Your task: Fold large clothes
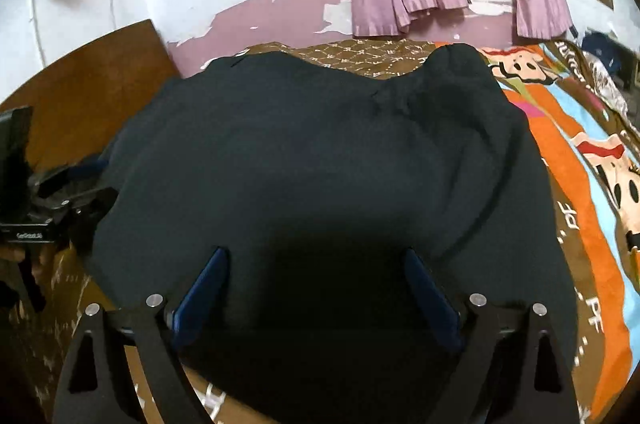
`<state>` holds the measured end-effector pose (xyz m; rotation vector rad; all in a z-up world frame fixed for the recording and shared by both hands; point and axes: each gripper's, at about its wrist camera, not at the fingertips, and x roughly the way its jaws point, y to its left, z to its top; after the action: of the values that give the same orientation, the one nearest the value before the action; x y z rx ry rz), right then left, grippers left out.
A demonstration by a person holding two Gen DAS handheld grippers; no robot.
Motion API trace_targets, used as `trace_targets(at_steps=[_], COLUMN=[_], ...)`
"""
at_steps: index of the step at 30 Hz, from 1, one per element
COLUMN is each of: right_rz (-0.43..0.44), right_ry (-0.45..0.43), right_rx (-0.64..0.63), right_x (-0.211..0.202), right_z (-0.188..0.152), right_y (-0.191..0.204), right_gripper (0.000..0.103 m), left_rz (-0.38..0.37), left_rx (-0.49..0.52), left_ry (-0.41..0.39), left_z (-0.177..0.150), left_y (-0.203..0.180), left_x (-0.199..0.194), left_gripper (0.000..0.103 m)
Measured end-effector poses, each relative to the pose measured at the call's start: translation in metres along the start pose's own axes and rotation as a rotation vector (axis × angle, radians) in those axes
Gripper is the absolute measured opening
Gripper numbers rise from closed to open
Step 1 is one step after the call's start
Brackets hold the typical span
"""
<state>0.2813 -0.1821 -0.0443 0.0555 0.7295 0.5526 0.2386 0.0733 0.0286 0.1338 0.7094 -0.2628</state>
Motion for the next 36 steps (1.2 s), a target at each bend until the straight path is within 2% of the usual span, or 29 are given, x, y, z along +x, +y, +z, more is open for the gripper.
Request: trace_targets(at_steps=[5, 13, 16, 22, 26, 30, 36], right_rz=[-0.012, -0.146, -0.200, -0.274, -0.197, -0.193, -0.152], right_ry=[0.023, 0.043, 0.042, 0.050, 0.071, 0.059, 0.074], right_rx=[0.010, -0.001, 0.004, 0.011, 0.063, 0.058, 0.083], right_x=[0.036, 0.075, 0.084, 0.095, 0.106, 0.110, 0.119], right_z=[0.035, 0.062, 0.069, 0.079, 0.074, 0.068, 0.065], right_y=[-0.008, -0.025, -0.037, -0.059, -0.077, -0.075, -0.081], right_gripper=[0.090, 0.100, 0.101, 0.101, 0.103, 0.103, 0.103], left_rz=[0.040, 0.081, 0.080, 0.054, 0.022, -0.041, -0.026], left_rx=[-0.094, -0.113, -0.125, -0.150, -0.204, -0.239, -0.195], left_ry=[0.031, 0.066, 0.053, 0.077, 0.072, 0.102, 0.093], left_z=[0.023, 0.050, 0.057, 0.070, 0.072, 0.070, 0.067], left_y=[0.025, 0.055, 0.061, 0.076, 0.090, 0.098, 0.091], left_x=[0.028, 0.070, 0.077, 0.092, 0.096, 0.109, 0.116], left_gripper=[0.102, 0.102, 0.102, 0.102, 0.102, 0.102, 0.102])
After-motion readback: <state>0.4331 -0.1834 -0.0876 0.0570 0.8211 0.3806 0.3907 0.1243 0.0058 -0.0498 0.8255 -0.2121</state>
